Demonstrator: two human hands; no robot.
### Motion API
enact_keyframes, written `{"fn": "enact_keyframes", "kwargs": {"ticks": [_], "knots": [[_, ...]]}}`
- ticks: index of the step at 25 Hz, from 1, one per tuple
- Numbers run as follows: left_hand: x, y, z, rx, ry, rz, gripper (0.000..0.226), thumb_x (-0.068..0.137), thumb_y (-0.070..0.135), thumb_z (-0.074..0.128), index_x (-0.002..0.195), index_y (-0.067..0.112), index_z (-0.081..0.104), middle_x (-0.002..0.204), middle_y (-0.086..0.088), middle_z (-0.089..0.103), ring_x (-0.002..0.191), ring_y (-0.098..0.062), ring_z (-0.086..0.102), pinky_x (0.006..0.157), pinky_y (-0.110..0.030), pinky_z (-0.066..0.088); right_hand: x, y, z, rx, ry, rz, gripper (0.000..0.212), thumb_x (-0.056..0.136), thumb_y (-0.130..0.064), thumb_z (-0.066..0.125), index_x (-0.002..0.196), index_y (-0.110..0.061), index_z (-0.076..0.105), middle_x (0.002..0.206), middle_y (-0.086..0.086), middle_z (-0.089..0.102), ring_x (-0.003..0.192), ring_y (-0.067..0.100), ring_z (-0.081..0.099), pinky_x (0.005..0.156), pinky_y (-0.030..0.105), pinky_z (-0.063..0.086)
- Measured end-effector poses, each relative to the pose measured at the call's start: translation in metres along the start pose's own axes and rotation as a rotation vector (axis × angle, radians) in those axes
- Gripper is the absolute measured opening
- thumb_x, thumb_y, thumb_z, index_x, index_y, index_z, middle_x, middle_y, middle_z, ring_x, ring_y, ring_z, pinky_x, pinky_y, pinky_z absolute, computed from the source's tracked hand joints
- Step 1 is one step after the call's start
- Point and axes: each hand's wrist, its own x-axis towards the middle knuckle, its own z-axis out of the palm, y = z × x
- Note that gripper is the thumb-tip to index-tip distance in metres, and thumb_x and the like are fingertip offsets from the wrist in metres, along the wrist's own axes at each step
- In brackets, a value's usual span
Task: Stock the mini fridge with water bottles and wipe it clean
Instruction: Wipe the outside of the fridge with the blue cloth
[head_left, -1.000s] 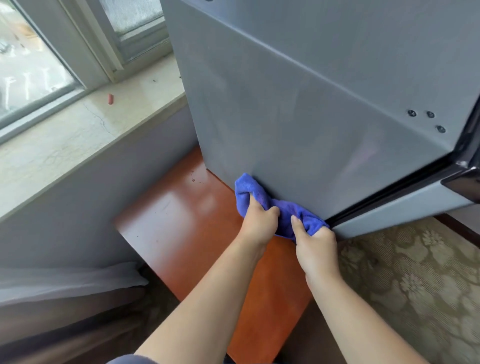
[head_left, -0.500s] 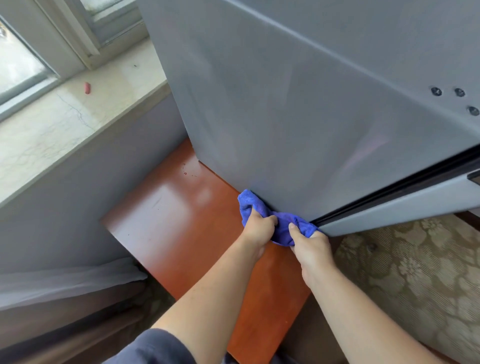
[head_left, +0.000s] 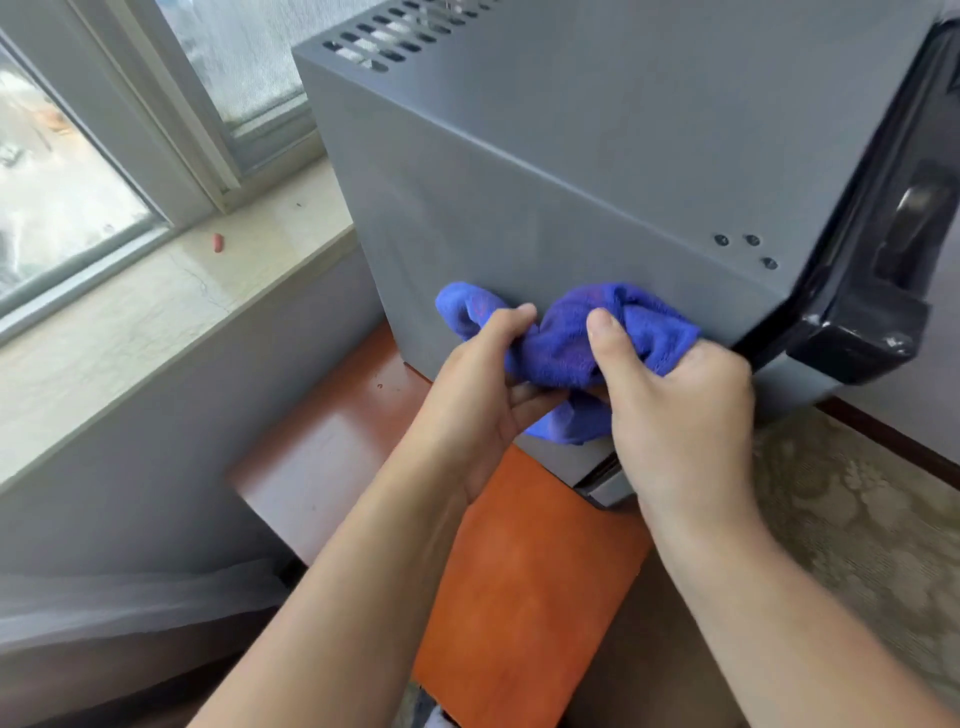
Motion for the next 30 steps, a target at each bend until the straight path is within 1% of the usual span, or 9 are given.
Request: {"fn": "enact_keyframes", "kwargs": {"ticks": [4, 7, 10, 13, 15, 21, 25, 29, 30], "knots": [[-0.029, 0.034, 0.014, 0.038, -0.031, 0.126, 0.029, 0.104, 0.045, 0.051, 0.108, 0.019, 0.065, 0.109, -0.015, 0.077, 0.094, -0.023, 0.076, 0.093, -0.033, 0.058, 0.009, -0.044, -0.025, 0.06, 0.012, -0.228, 0.054, 0.095, -0.043, 0.066, 0.068, 0.003, 0.058, 0.058, 0.016, 0.055, 0.06, 0.03, 0.051, 0.058, 0.038, 0.048], [-0.029, 0.026, 0.015, 0.056, 0.007, 0.142, 0.032, 0.104, 0.039, 0.052, 0.122, 0.015, 0.064, 0.116, -0.012, 0.076, 0.098, -0.024, 0.076, 0.089, -0.034, 0.059, 0.004, -0.035, -0.025, 0.087, 0.027, -0.233, 0.054, 0.096, -0.041, 0.068, 0.062, -0.004, 0.05, 0.05, 0.002, 0.047, 0.053, 0.02, 0.045, 0.054, 0.032, 0.043], [-0.017, 0.007, 0.01, 0.123, 0.052, 0.134, 0.02, 0.102, 0.028, 0.054, 0.114, 0.016, 0.066, 0.115, -0.009, 0.074, 0.099, -0.021, 0.076, 0.084, -0.036, 0.062, -0.003, -0.004, -0.014, 0.128, 0.03, -0.155, 0.047, 0.095, -0.041, 0.068, 0.063, -0.009, 0.057, 0.055, -0.006, 0.061, 0.052, 0.004, 0.053, 0.056, 0.023, 0.046], [0.007, -0.024, -0.001, 0.218, 0.085, 0.089, 0.009, 0.1, 0.013, 0.056, 0.105, 0.015, 0.064, 0.106, -0.004, 0.068, 0.096, -0.009, 0.073, 0.079, -0.031, 0.063, -0.007, 0.041, 0.001, 0.081, -0.03, -0.066, 0.044, 0.093, -0.044, 0.068, 0.061, -0.015, 0.059, 0.057, -0.009, 0.065, 0.055, 0.008, 0.058, 0.061, 0.032, 0.05], [0.025, -0.054, -0.012, 0.161, 0.132, -0.047, 0.01, 0.099, 0.016, 0.054, 0.104, 0.015, 0.063, 0.112, -0.012, 0.067, 0.104, -0.02, 0.072, 0.085, -0.039, 0.063, -0.008, 0.072, 0.014, 0.026, -0.099, 0.009, 0.044, 0.095, -0.043, 0.067, 0.063, -0.013, 0.061, 0.056, -0.005, 0.065, 0.056, 0.014, 0.061, 0.062, 0.035, 0.052], [0.057, -0.134, -0.03, 0.189, 0.119, -0.349, 0.037, 0.087, 0.027, 0.051, 0.122, 0.017, 0.056, 0.129, -0.023, 0.063, 0.112, -0.035, 0.069, 0.092, -0.05, 0.06, -0.018, 0.136, 0.034, -0.065, -0.208, 0.339, 0.038, 0.097, -0.027, 0.069, 0.06, -0.019, 0.062, 0.049, -0.008, 0.062, 0.041, -0.007, 0.057, 0.045, 0.007, 0.038], [0.068, -0.142, -0.035, 0.181, 0.136, -0.316, 0.028, 0.089, 0.025, 0.052, 0.115, 0.022, 0.063, 0.12, -0.01, 0.072, 0.114, -0.028, 0.07, 0.103, -0.052, 0.054, -0.018, 0.142, 0.037, -0.095, -0.194, 0.408, 0.044, 0.097, -0.031, 0.066, 0.057, -0.014, 0.061, 0.039, -0.009, 0.057, 0.043, -0.002, 0.058, 0.048, 0.013, 0.039], [0.056, -0.104, -0.037, 0.098, 0.193, -0.181, 0.02, 0.1, 0.024, 0.055, 0.111, 0.015, 0.069, 0.113, -0.011, 0.076, 0.106, -0.027, 0.073, 0.099, -0.05, 0.056, -0.011, 0.106, 0.04, -0.052, -0.15, 0.278, 0.047, 0.096, -0.041, 0.066, 0.058, -0.012, 0.062, 0.044, -0.013, 0.062, 0.05, 0.003, 0.062, 0.058, 0.019, 0.049], [0.05, -0.087, -0.036, 0.068, 0.207, -0.131, 0.022, 0.102, 0.028, 0.055, 0.112, 0.014, 0.069, 0.112, -0.012, 0.077, 0.103, -0.027, 0.075, 0.096, -0.046, 0.059, -0.007, 0.091, 0.043, -0.024, -0.149, 0.206, 0.048, 0.095, -0.045, 0.066, 0.061, -0.011, 0.064, 0.048, -0.008, 0.065, 0.052, 0.007, 0.064, 0.064, 0.029, 0.055]]}}
